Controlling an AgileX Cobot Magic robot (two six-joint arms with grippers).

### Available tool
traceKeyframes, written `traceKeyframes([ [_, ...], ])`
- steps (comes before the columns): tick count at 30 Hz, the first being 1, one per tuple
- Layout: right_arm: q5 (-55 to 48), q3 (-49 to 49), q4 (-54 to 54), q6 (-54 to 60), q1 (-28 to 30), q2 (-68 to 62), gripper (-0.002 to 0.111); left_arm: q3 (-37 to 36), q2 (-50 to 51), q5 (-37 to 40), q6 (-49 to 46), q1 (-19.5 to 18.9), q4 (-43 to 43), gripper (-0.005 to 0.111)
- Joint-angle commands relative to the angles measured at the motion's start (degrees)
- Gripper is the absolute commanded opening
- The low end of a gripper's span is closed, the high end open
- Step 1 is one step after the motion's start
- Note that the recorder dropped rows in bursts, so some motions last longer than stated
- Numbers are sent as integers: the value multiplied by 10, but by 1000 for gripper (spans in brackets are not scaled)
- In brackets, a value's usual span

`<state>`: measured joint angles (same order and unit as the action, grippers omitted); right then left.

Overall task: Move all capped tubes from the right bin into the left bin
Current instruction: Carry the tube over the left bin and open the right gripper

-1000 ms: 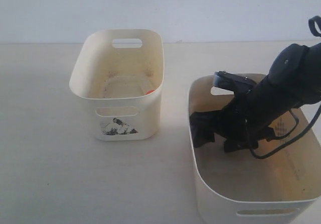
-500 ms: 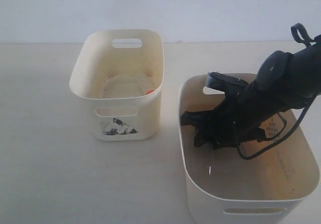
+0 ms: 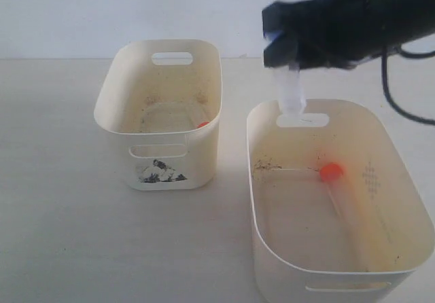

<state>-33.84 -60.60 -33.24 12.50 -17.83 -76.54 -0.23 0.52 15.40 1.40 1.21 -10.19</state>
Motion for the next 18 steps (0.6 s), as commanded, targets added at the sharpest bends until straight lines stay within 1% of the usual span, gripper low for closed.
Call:
traceKeyframes([
  [1, 87, -12, -33, 29, 0, 45, 0, 2, -1, -4, 7, -1, 1, 4],
  [4, 123, -12, -116, 93, -7, 38, 0, 2, -1, -4, 7, -1, 1, 4],
  [7, 173, -16, -180, 177, -37, 13, 0, 2, -1, -4, 7, -1, 1, 4],
  [10, 229, -30, -194, 254, -79, -21, 0, 2, -1, -4, 7, -1, 1, 4],
  [12, 242, -50, -194, 298, -101, -55, 0, 2, -1, -4, 7, -1, 1, 4],
  [14, 257, -70, -194, 319, -114, -88, 1, 2, -1, -4, 7, -1, 1, 4],
  [16, 259, -95, -194, 329, -119, -123, 6, 2, -1, -4, 7, -1, 1, 4],
  [18, 255, -119, -194, 330, -120, -156, 19, 2, -1, -4, 7, -1, 1, 4],
])
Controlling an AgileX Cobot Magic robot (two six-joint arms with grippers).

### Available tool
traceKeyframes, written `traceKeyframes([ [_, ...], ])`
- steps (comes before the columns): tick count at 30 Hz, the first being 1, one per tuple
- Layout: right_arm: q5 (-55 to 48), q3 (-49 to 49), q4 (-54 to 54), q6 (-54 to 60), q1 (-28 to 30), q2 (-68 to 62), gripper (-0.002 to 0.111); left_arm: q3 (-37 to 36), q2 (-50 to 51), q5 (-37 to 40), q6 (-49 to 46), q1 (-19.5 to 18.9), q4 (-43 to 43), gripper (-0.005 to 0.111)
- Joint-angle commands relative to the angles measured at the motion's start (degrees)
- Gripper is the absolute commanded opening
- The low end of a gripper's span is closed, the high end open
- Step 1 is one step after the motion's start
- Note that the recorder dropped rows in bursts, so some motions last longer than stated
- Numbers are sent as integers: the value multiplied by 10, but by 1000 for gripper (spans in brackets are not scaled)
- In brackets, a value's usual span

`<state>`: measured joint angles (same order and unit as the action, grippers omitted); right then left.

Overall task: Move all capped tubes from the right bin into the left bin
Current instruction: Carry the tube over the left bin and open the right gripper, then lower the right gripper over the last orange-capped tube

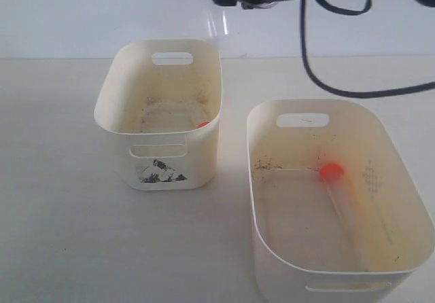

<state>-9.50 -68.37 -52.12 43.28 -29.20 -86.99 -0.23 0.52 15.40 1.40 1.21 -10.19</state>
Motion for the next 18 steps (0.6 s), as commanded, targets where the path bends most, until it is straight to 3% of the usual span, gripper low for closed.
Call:
traceKeyframes([
  [1, 11, -50, -5, 22, -6, -63, 29, 2, -1, -4, 7, -1, 1, 4],
  [3, 11, -67, -10, 21, -6, -86, 50, 2, -1, -4, 7, -1, 1, 4],
  [5, 5, -78, -13, 14, -6, -100, 64, 2, -1, -4, 7, -1, 1, 4],
  [6, -7, -83, -13, -8, -6, -101, 51, 2, -1, -4, 7, -1, 1, 4],
  [7, -21, -83, -13, -18, -6, -100, 30, 2, -1, -4, 7, -1, 1, 4],
  [8, -38, -83, -10, -23, -5, -91, 1, 2, -1, -4, 7, -1, 1, 4],
  [11, -82, -83, 33, -26, -5, -65, 0, 2, -1, -4, 7, -1, 1, 4],
  [13, -131, -83, 99, -108, -5, -42, 0, 2, -1, -4, 7, -1, 1, 4],
  [16, -232, -83, 421, -401, -5, -3, 0, 2, -1, -4, 7, -1, 1, 4],
  [17, -314, -83, 600, -577, -6, 14, 0, 2, -1, -4, 7, -1, 1, 4],
  [18, -368, -83, 675, -646, -7, 24, 0, 2, -1, -4, 7, -1, 1, 4],
])
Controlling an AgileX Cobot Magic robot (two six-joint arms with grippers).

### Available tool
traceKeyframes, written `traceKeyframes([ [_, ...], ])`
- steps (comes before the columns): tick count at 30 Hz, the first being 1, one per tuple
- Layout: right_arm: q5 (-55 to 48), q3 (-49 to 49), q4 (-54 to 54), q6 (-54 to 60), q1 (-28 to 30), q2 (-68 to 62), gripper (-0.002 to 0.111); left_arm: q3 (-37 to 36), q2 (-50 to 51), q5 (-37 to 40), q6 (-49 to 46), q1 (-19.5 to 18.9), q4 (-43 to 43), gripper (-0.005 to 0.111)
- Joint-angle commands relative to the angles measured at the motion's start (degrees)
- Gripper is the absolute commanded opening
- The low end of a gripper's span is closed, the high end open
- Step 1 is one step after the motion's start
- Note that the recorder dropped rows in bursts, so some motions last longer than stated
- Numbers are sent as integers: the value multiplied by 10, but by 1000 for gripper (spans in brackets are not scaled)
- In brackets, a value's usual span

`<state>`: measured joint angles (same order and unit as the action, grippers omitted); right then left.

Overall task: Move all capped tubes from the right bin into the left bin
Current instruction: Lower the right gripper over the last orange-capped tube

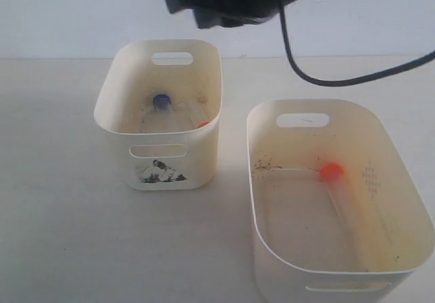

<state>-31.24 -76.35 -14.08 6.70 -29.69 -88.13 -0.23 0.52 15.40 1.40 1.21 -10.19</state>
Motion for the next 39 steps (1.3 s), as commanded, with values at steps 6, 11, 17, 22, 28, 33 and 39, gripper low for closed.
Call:
traceKeyframes([
  [6, -387, 2, 380, -342, -12, 26, 0, 2, -1, -4, 7, -1, 1, 4],
  [11, -387, 4, 285, -329, -22, -37, 0, 2, -1, -4, 7, -1, 1, 4],
  [17, -387, 4, 286, -331, -48, -113, 0, 2, -1, -4, 7, -1, 1, 4],
  [22, -387, 4, 318, -332, -50, -144, 0, 2, -1, -4, 7, -1, 1, 4],
  [28, -387, 12, 342, -333, -46, -144, 0, 2, -1, -4, 7, -1, 1, 4],
  [33, -387, 58, 352, -331, -32, -143, 0, 2, -1, -4, 7, -1, 1, 4],
  [39, -387, 71, 379, -364, -29, -144, 0, 2, -1, -4, 7, -1, 1, 4],
])
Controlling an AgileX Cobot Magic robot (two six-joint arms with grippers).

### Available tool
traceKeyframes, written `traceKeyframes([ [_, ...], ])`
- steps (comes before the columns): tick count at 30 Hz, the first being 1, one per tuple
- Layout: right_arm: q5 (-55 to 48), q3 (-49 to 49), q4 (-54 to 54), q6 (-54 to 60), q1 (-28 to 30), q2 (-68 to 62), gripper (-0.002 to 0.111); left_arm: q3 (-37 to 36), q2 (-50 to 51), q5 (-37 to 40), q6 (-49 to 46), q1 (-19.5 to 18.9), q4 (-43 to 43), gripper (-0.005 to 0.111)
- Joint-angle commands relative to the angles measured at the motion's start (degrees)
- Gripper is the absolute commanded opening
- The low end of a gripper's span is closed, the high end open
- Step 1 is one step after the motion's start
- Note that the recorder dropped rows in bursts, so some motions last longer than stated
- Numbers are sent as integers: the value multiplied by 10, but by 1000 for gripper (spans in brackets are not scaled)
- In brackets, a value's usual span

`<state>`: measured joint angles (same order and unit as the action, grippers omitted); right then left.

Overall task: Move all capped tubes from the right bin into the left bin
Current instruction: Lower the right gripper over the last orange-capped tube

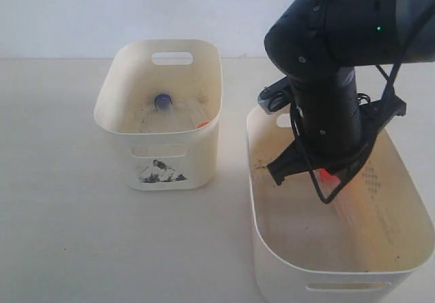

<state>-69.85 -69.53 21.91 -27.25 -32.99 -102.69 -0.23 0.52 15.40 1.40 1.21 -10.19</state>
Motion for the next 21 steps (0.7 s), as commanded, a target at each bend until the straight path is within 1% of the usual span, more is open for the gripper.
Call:
traceKeyframes([
  [1, -1, 3, 19, -29, 4, 2, 0, 2, -1, -4, 7, -1, 1, 4],
  [14, -1, 3, 7, -29, 4, -64, 0, 2, -1, -4, 7, -1, 1, 4],
  [21, -1, 3, -7, -36, 3, -65, 0, 2, -1, -4, 7, -1, 1, 4],
])
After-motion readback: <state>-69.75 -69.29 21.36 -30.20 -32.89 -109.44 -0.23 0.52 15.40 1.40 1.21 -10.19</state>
